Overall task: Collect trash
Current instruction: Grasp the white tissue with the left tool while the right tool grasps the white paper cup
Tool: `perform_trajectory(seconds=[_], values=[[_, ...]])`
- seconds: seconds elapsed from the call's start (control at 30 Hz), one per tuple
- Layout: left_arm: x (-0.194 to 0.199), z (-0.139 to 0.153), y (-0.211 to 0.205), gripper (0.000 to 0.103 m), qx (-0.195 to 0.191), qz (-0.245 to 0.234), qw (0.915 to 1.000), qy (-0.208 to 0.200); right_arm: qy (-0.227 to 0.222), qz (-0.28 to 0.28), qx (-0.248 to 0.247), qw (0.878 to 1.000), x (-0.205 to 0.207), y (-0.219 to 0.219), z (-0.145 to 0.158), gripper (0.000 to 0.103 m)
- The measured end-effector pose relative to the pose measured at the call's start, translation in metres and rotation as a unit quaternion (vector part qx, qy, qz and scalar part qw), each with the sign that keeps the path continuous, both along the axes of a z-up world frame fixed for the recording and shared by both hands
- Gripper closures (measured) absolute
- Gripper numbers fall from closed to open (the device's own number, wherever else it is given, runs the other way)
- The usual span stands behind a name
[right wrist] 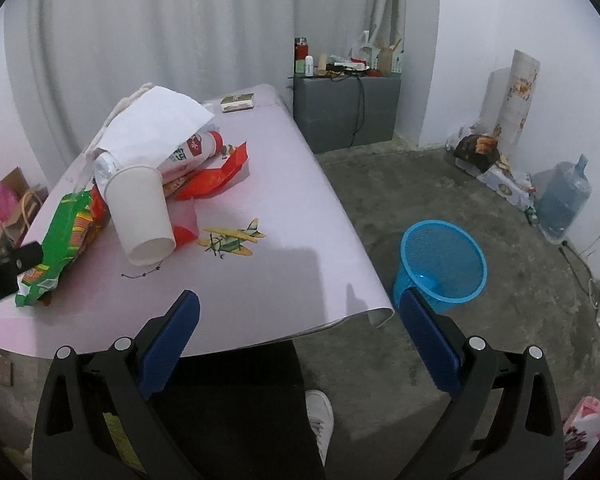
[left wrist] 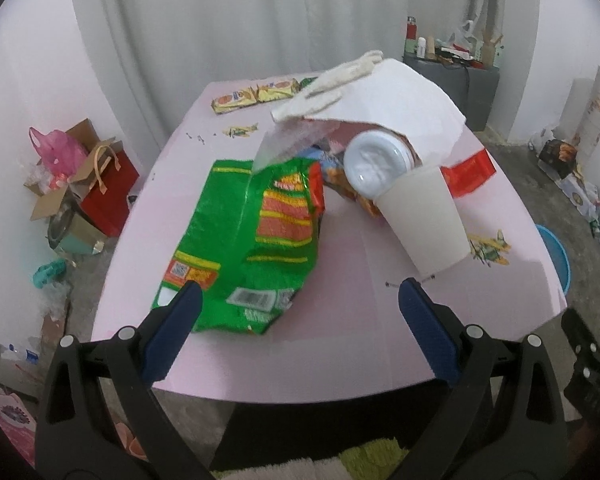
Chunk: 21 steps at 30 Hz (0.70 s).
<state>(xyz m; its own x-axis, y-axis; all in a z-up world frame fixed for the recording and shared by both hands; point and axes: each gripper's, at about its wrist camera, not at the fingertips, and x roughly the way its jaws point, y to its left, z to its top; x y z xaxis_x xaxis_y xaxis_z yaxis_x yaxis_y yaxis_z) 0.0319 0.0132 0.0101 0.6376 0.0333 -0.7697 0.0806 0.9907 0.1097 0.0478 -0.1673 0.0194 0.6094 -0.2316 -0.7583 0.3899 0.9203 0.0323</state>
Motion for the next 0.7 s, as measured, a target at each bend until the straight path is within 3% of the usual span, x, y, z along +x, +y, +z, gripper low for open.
perform_trajectory(seconds=[0.4, 0.53, 0.7], values=[[0.039, 0.011, 0.017, 0.009, -0.002, 0.019, 0.9998, -0.009, -0.034, 0.021, 0.042, 0.998, 0.017, -0.007, -0.008, 0.005], [0.051, 0.015, 0.019, 0.009, -0.004, -0.008, 0.9998, -0.016, -0.041, 0.033, 0.065, 0.997, 0.028, -0.010, -0.014, 0.005], [0.068, 0.020, 0.024, 0.009, -0.041, -0.054, 0.9974, -0.024, -0.045, 0.037, 0.097, 0.994, 0.038, -0.018, -0.019, 0.005]])
